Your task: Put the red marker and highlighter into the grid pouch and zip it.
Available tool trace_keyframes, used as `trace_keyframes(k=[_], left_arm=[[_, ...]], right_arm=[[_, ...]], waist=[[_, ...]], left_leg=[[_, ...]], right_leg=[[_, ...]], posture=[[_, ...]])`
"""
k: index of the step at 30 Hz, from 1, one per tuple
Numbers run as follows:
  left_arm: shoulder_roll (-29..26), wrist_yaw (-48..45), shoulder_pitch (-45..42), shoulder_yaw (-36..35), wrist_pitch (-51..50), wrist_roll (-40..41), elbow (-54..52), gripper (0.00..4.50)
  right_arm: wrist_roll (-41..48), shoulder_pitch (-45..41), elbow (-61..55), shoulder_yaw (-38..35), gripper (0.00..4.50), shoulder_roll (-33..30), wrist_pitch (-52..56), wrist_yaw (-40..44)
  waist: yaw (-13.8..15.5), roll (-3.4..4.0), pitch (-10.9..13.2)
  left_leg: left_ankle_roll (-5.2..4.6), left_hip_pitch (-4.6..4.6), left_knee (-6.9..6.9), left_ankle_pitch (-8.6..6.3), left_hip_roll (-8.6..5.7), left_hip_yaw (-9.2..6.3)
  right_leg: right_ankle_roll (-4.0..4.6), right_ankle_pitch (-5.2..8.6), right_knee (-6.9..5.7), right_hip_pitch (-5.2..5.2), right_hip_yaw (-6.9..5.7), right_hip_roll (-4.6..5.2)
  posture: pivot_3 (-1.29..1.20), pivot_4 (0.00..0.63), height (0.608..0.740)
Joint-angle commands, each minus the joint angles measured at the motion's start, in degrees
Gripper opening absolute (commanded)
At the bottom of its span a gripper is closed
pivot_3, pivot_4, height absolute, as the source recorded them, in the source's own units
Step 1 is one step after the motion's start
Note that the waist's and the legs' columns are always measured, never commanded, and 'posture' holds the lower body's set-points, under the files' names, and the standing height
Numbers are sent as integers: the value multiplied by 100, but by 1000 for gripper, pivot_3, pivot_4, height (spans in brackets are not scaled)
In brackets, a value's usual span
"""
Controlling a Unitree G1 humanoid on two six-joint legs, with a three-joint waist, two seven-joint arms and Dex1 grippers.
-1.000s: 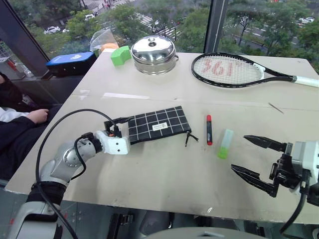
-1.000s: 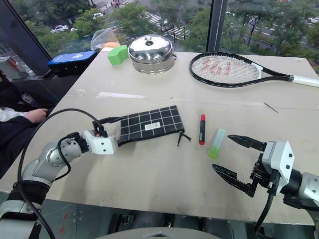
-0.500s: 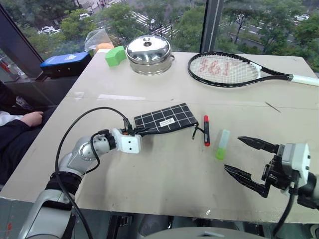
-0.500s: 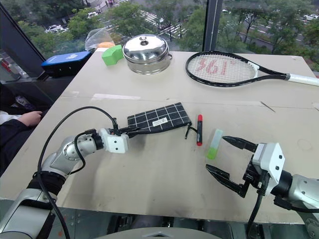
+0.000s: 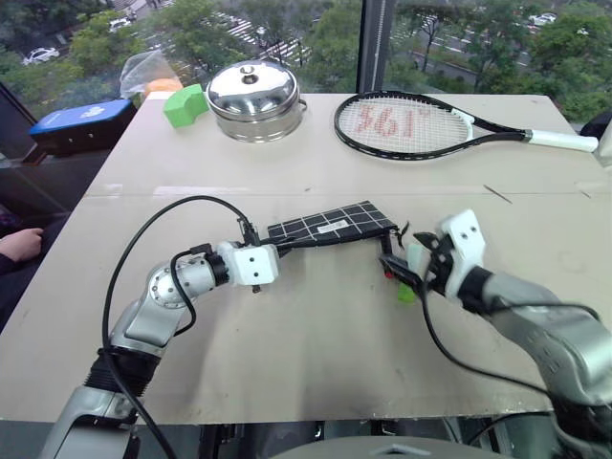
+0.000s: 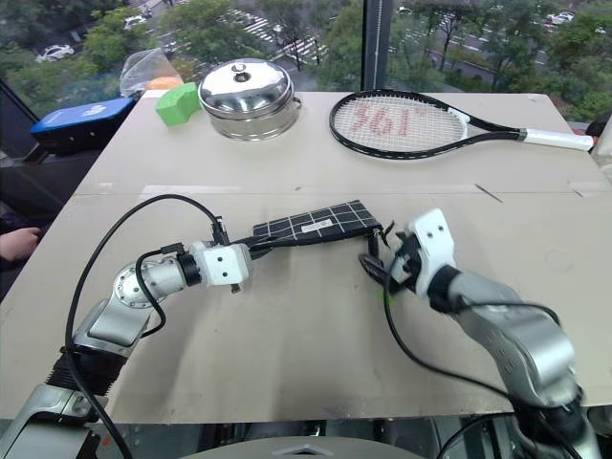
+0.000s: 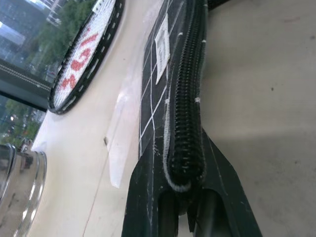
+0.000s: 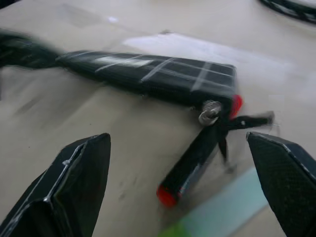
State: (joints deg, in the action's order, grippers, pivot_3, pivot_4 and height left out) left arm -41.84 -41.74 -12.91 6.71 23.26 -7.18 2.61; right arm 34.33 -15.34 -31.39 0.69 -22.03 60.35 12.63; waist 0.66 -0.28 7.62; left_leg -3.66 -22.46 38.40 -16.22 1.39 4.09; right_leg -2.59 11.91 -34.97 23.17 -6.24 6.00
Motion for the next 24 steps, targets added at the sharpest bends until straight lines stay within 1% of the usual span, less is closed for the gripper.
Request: trace_keyframes(k=[1,9,14,15,16,17,18,19,20,21,22,23,24], left_arm=[[-74,54,100,-214,-147,91,-358,66],[-68,89,234,-279,-293,55,-563,66],[-65,86,346,-309,-378,41,-748,66],[-69,85,369,-320,-387,43,-778,0],[-69,87,382,-324,-400,41,-801,0],[-65,90,387,-325,-413,38,-819,0],[-61,96,399,-326,-418,33,-837,0],[-49,105,403,-319,-433,24,-860,0],[-34,113,401,-309,-452,17,-879,0],[-19,122,394,-300,-460,13,-887,0],[-6,132,390,-293,-466,9,-893,0],[1,140,385,-288,-467,6,-891,0],[10,152,381,-287,-468,9,-883,0]], right_arm=[[19,-449,360,-215,4500,216,419,-265],[-58,-807,638,-86,4500,302,677,-165],[-213,-974,912,-21,4500,406,547,-135],[-264,-998,957,-11,3934,420,515,-144],[-315,-1027,1031,-8,3666,435,475,-143],[-356,-1047,1090,-6,3193,447,444,-133],[-388,-1053,1132,3,2598,457,415,-120],[-392,-1057,1168,18,2194,453,414,-82],[-393,-1062,1197,39,1605,448,418,-36],[-400,-1069,1224,50,1157,454,420,-7],[-393,-1073,1236,61,813,458,436,33],[-397,-1077,1243,69,329,464,442,69],[-408,-1084,1252,68,26,477,442,83]], waist=[[15,1,0],[-4,2,1],[-7,5,3],[-6,4,3],[-3,4,3],[-3,4,3],[1,5,3],[4,5,3],[2,5,3],[-1,5,3],[-4,5,3],[-5,5,3],[-5,5,3]], left_leg=[[0,0,0,0,0,-1],[-1,-10,1,0,-5,-4],[0,-8,1,0,-3,-4],[0,-7,1,0,-3,-3],[0,-7,1,0,-3,-3],[0,-7,1,0,-3,-3],[0,-8,1,0,-3,-3],[0,-8,1,0,-3,-4],[0,-8,1,0,-3,-3],[0,-8,1,0,-3,-3],[0,-8,1,0,-3,-3],[1,-8,1,0,-3,-3],[1,-8,1,0,-3,-3]], right_leg=[[0,0,0,0,-2,-1],[-2,1,3,-1,-6,0],[-3,0,-1,0,-6,-2],[-3,0,-1,0,-6,-2],[-3,0,-1,0,-6,-2],[-3,1,0,0,-6,-2],[-3,1,0,0,-6,-2],[-3,0,0,0,-6,-2],[-3,0,-1,0,-6,-2],[-3,0,0,0,-6,-2],[-3,0,-1,0,-6,-2],[-3,0,0,0,-6,-2],[-3,0,-1,0,-6,-2]], posture=[[0,150,740],[0,150,740],[0,150,740],[0,150,740],[0,150,740],[0,150,740],[0,150,740],[0,150,740],[0,150,740],[0,150,740],[0,150,740],[0,150,740],[0,150,740]])
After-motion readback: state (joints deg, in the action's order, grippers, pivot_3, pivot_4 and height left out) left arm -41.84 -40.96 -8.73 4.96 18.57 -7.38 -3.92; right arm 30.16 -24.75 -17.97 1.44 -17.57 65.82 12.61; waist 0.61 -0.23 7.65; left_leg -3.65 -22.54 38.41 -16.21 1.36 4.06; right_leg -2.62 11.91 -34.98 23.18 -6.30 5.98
